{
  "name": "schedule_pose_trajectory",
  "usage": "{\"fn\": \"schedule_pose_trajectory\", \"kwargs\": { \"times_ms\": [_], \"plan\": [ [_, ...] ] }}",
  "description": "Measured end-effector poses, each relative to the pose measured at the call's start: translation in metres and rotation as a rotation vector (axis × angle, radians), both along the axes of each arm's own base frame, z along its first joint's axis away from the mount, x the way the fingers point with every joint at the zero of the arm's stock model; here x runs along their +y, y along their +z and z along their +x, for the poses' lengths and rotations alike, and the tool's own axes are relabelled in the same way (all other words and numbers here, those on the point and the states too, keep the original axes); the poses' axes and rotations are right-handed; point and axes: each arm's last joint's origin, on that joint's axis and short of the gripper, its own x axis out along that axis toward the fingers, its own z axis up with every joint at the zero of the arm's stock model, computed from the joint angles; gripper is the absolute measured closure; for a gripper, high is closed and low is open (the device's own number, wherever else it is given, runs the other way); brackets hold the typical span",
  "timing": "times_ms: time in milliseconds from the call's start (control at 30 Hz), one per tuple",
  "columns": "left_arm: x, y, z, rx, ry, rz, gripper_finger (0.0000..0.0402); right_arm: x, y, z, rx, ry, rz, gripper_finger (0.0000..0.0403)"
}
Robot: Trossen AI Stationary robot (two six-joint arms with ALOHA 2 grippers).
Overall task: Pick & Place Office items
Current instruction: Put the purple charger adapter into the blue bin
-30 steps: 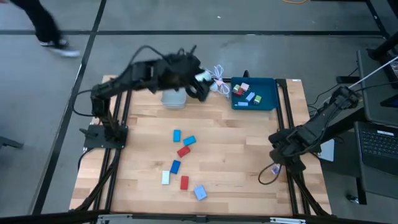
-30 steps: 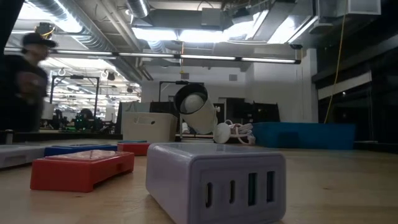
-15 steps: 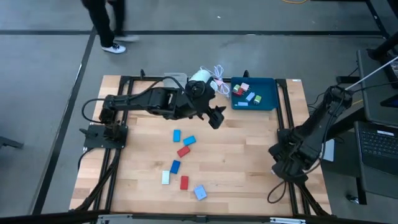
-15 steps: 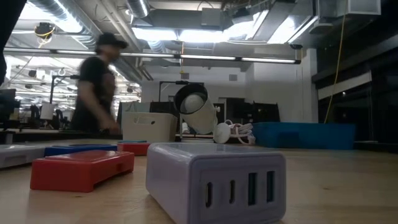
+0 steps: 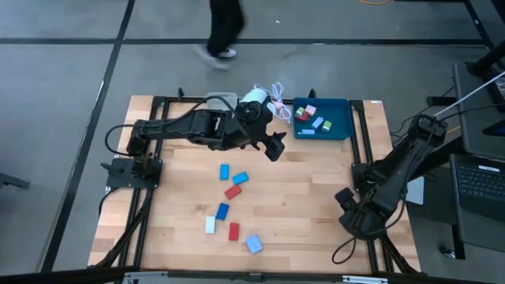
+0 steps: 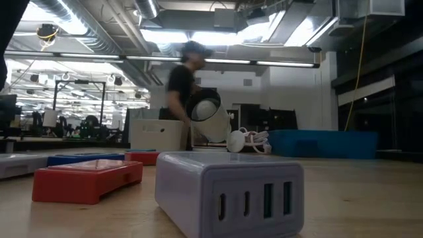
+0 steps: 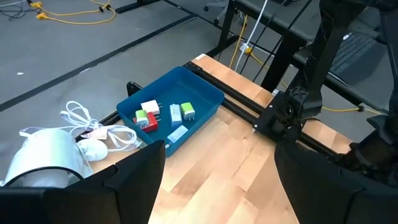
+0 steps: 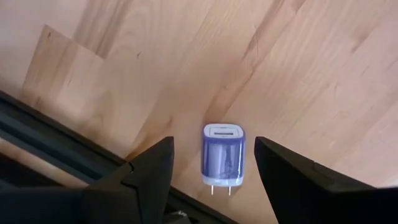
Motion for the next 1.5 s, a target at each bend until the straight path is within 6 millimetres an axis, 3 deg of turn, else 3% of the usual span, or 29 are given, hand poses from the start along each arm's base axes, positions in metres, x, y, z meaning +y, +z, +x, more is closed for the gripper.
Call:
{"fn": "schedule_pose_trajectory", "kwargs": {
  "times_ms": [267,500,733,1000,1200,1500],
  "plan": [
    [0.0,-0.002,0.0,0.013,-0.005,-0.014,0.0105,-0.007,-0.02,-0.004,0.029,-0.066,-0.036,0.0173],
    [0.0,-0.002,0.0,0.011,-0.01,-0.025,0.0105,-0.008,-0.02,-0.004,0.008,-0.089,-0.053,0.0174],
    [0.0,-0.002,0.0,0.012,-0.013,-0.027,0.0105,-0.015,-0.037,-0.011,0.069,-0.178,-0.035,0.0197],
    [0.004,-0.003,0.0,0.013,-0.013,-0.035,0.0105,-0.014,-0.038,-0.007,0.013,-0.161,-0.021,0.0219],
    [0.007,-0.003,0.001,0.014,-0.01,-0.039,0.0105,-0.014,-0.038,-0.007,0.01,-0.196,-0.024,0.0274],
    [0.006,-0.002,0.001,0.013,-0.026,-0.046,0.0105,-0.011,-0.038,0.003,-0.008,-0.34,0.051,0.0274]
  ]
}}
